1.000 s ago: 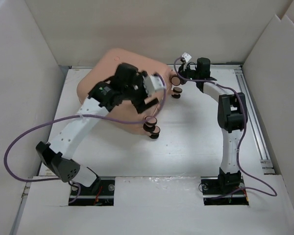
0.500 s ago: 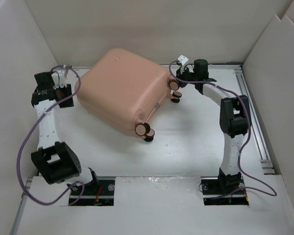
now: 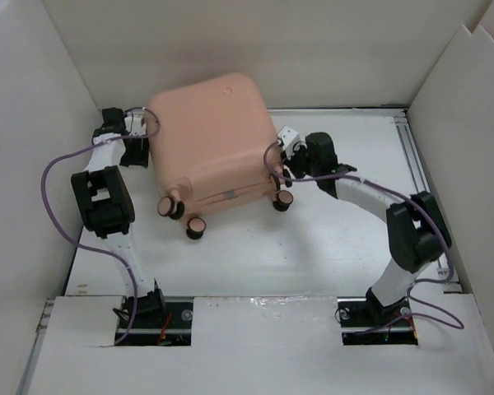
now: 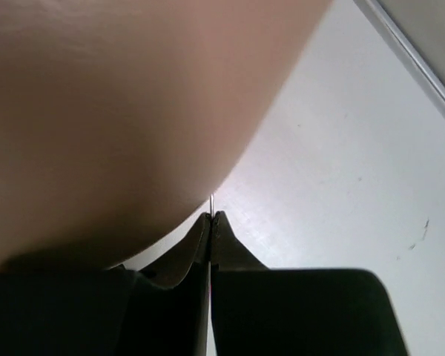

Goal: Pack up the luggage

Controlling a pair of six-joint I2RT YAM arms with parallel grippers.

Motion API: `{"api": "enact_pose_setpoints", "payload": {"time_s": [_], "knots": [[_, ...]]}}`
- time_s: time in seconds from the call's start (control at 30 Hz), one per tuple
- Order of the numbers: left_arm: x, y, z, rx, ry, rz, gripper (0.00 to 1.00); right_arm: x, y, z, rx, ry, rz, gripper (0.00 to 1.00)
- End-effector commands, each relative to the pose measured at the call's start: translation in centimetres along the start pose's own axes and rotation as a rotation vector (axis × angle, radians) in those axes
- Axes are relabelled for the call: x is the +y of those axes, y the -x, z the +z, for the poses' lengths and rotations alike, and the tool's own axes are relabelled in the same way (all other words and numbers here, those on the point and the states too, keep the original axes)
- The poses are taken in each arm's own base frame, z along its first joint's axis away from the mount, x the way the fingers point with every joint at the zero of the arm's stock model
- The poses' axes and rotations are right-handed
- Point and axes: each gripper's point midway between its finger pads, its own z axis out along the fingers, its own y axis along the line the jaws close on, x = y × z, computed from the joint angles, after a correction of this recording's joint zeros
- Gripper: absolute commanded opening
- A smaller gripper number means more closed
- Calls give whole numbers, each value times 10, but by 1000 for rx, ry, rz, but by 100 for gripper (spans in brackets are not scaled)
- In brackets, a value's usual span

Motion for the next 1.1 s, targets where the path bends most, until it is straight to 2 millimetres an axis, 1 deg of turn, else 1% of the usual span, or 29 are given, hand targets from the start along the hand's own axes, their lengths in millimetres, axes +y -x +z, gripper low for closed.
{"api": "enact_pose_setpoints", "payload": {"time_s": [0.0,0.03,0.07,0.1,0.13,0.17,0.2,0.23,0.3,0.33,0.4,0.43,0.47,0.5,0.53,0.57,0.6,0.63,0.67,0.7,0.73,0.77,0.8,0.83,0.9,0.93,0.97,1.0,1.07], "knots": [[-120,74,-24,-217,-224,376,58,66,131,-41,-425,43,-88,0],[-147,81,-28,-247,-265,443,59,79,131,-48,-435,54,-68,0],[-160,87,-33,-273,-284,492,60,102,136,-55,-461,72,-53,0],[-173,91,-36,-292,-302,554,60,117,128,-65,-457,91,-14,0],[-198,92,-42,-310,-337,605,62,129,124,-69,-451,100,2,0],[-207,100,-49,-335,-342,621,62,133,122,-73,-448,75,24,0],[-214,104,-53,-352,-347,642,64,150,122,-78,-447,97,36,0],[-221,110,-62,-371,-353,624,64,158,109,-78,-420,104,74,0],[-223,129,-87,-429,-349,575,69,162,106,-80,-422,94,111,0],[-223,135,-97,-450,-349,551,70,166,97,-76,-398,103,136,0],[-205,146,-139,-511,-315,485,73,161,95,-73,-394,74,152,0],[-198,148,-156,-544,-301,480,79,161,90,-69,-377,63,164,0],[-195,151,-205,-632,-285,487,82,161,90,-66,-380,57,186,0],[-195,142,-218,-657,-287,571,84,163,97,-68,-405,62,186,0],[-201,130,-236,-673,-297,645,88,165,96,-65,-405,66,202,0],[-212,115,-253,-681,-311,735,95,171,95,-62,-403,79,220,0],[-240,72,-271,-609,-383,855,100,173,98,-63,-412,80,233,0],[-249,42,-263,-527,-403,932,100,173,96,-60,-408,71,246,0],[-258,16,-259,-467,-422,1008,100,179,99,-62,-429,85,258,0],[-262,-15,-266,-420,-442,1053,100,184,100,-60,-431,92,289,0],[-275,-39,-266,-386,-462,1110,100,186,99,-58,-431,95,303,0],[-272,-68,-249,-314,-474,1143,100,189,97,-58,-432,95,318,0],[-271,-79,-247,-297,-473,1155,100,187,97,-56,-433,85,341,0],[-265,-85,-252,-310,-461,1155,100,191,98,-57,-433,88,340,0],[-261,-96,-244,-270,-458,1139,100,193,100,-58,-442,85,351,0],[-259,-100,-247,-258,-461,1102,100,192,95,-57,-430,74,352,0],[-259,-104,-245,-242,-465,1083,100,197,95,-58,-431,84,349,0],[-257,-109,-243,-229,-467,1071,100,195,95,-58,-430,73,351,0],[-263,-110,-237,-234,-478,1020,100,201,91,-59,-420,86,356,0]]}}
